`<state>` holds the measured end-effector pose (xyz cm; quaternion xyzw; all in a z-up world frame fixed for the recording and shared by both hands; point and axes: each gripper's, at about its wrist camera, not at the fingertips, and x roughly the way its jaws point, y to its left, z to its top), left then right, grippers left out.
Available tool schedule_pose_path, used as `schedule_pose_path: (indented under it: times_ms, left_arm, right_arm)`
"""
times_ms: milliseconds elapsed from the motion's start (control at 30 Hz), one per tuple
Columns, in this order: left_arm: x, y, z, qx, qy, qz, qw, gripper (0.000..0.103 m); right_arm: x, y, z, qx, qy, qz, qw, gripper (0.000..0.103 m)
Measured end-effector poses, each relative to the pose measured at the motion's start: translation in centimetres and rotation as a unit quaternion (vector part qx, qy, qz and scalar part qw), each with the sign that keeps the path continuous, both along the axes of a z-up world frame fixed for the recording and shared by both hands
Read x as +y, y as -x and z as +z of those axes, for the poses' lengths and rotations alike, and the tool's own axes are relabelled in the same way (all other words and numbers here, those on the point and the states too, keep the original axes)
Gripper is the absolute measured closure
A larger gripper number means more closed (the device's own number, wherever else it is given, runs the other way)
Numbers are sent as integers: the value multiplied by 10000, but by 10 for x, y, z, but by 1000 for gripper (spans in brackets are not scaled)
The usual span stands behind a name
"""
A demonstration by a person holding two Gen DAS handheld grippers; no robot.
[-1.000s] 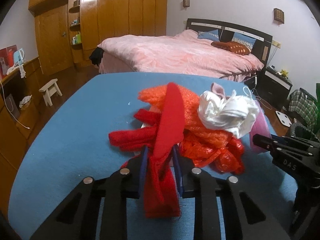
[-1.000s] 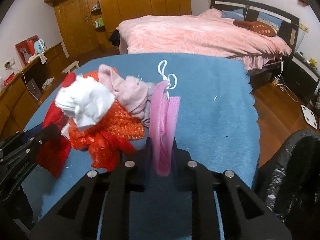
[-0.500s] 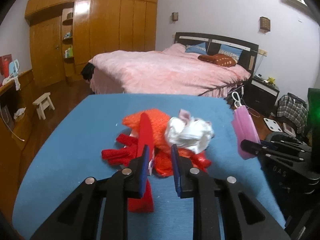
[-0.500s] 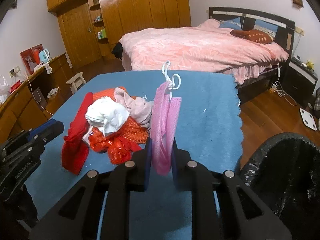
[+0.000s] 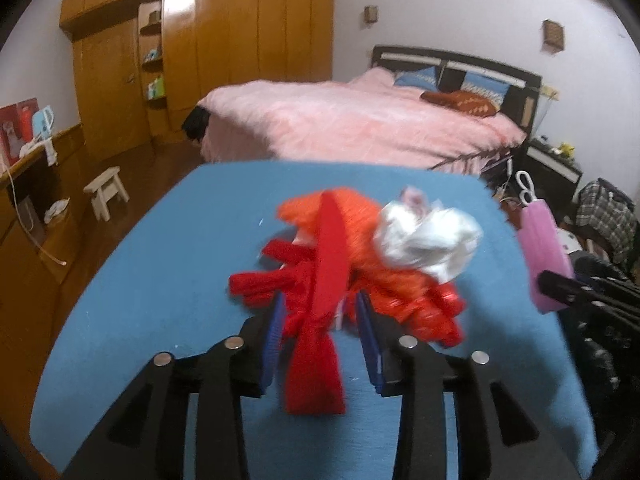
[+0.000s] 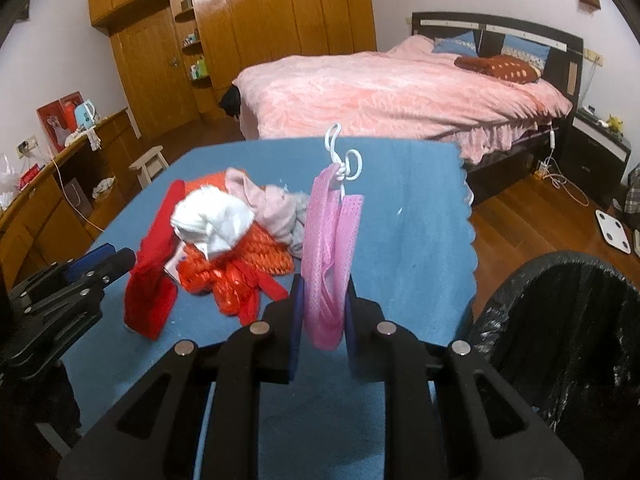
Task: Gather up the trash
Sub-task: 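Grasp the red glove with the left tool while the right tool grasps the pink mesh sponge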
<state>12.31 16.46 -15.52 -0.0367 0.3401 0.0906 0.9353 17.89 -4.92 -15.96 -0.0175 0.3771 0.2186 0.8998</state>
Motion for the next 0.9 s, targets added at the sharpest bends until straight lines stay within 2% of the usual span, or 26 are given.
schedule_pose_path:
  times_ms: [200,233,300,333,600,833,867,900]
  left_arm:
    - [5,-15,-17,122,-31,-28,9999,69]
    - [5,-17,-19,139,-21,-64,9999,81]
    - [3,-19,-23,197,29,-184,9996,92]
    - [2,-17,-24,170,30,-200,9996,94]
    - [-2,2,-8,-87,65,-261,9996,96]
    - [-10,13,-3,-63,249,-398,9989,96]
    - [-11,12,-1,-68,274,-416,9987,96]
    - [-12,13,1,-81,296,-440,9986,96]
  right_arm:
    - [6,-6,-8,58,77,62,9999,84]
    - [6,-6,-9,67,81,67,9999,84]
    - [7,-7,-11,84,88,81,9999,84]
    - [8,-7,-11,92,99,90,9999,84]
    - [9,-5,-20,197,183,130,9996,83]
    - [12,-7,-34,444,292,157,9985,81]
    - [12,-7,-36,487,320,191,9981,83]
    - [13,-7,-37,513,315,227,9979,89]
